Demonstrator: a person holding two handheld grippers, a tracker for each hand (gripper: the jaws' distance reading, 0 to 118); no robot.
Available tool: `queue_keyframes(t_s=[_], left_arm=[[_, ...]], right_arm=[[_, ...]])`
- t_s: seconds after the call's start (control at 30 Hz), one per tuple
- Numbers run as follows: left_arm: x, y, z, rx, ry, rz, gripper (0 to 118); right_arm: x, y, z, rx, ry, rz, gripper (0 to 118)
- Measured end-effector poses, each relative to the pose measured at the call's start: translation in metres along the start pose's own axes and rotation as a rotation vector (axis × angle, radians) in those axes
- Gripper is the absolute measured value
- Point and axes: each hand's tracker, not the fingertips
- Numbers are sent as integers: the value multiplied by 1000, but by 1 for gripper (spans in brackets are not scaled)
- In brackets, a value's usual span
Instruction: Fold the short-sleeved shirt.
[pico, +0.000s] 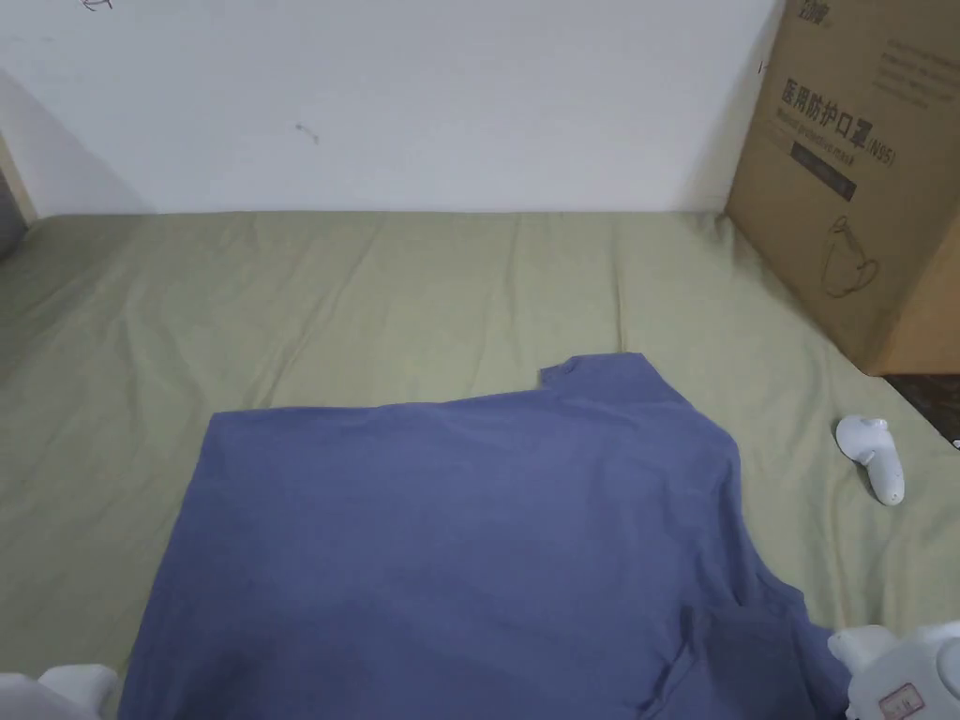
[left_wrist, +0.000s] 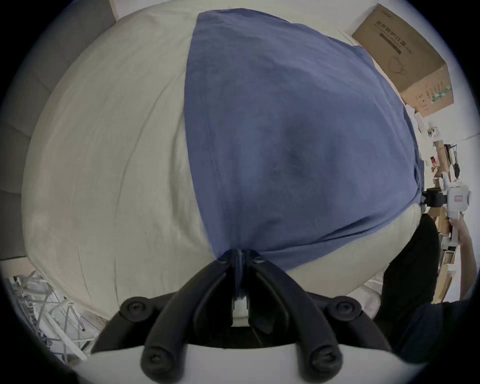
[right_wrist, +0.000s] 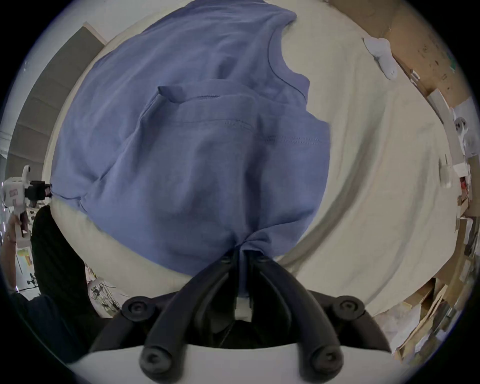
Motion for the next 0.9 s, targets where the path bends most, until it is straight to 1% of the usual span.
queue_keyframes(t_s=[0.03, 0.07, 0.1, 0.13, 0.17, 0.23, 0.3, 0.37, 0.47, 0.5, 0.53, 0.57, 0.6, 0.63, 0.67, 0.7, 0.73, 0.8, 0.83, 0.87, 0.9], left_arm=[[-2, 0, 6, 3, -27, 20, 18], [-2, 1, 13, 17, -70, 51, 32], [-2, 1, 22, 31, -97, 77, 57], [-2, -3, 33, 47, -107, 97, 102], [0, -5, 46, 90, -115, 99, 116], [7, -7, 77, 214, -140, 95, 112], [15, -12, 102, 301, -115, 93, 112], [29, -16, 123, 405, -44, 68, 112], [49, -22, 138, 491, 87, 27, 112], [54, -24, 140, 503, 113, 26, 110], [57, -27, 140, 507, 125, 32, 101], [58, -31, 140, 497, 97, 38, 81], [57, -34, 141, 491, 51, 52, 48], [56, -37, 141, 470, -5, 65, 4], [52, -37, 138, 445, -37, 81, 0], [50, -40, 138, 444, -31, 94, 1], [47, -45, 139, 473, -30, 99, 1], [41, -45, 138, 472, -12, 72, 1], [37, -42, 135, 450, 25, 73, 1], [29, -39, 127, 392, 54, 95, 1], [22, -34, 117, 321, 51, 101, 1]], right_arm=[[-1, -1, 6, 4, -10, 6, 15], [-2, -2, 14, 13, -10, 7, 30], [-5, -4, 22, 31, -12, 4, 56], [-10, -6, 33, 60, -24, 5, 96], [-14, -9, 46, 104, -33, 12, 112], [-24, -12, 77, 207, -18, 5, 114], [-33, -13, 103, 296, -22, -7, 114], [-44, -14, 125, 400, -27, -26, 114], [-55, -14, 137, 458, -11, -77, 114], [-56, -16, 137, 478, -5, -98, 113], [-56, -20, 137, 504, 29, -117, 104], [-58, -23, 138, 520, 81, -129, 83], [-56, -27, 140, 542, 147, -146, 44], [-55, -31, 140, 567, 220, -175, 0], [-54, -35, 141, 600, 264, -214, 0], [-53, -40, 143, 656, 265, -264, 0], [-51, -44, 147, 700, 283, -287, 0], [-47, -42, 151, 707, 332, -260, 0], [-49, -41, 152, 705, 326, -254, 0], [-49, -40, 151, 699, 328, -258, 0], [-48, -37, 149, 685, 349, -263, 0]])
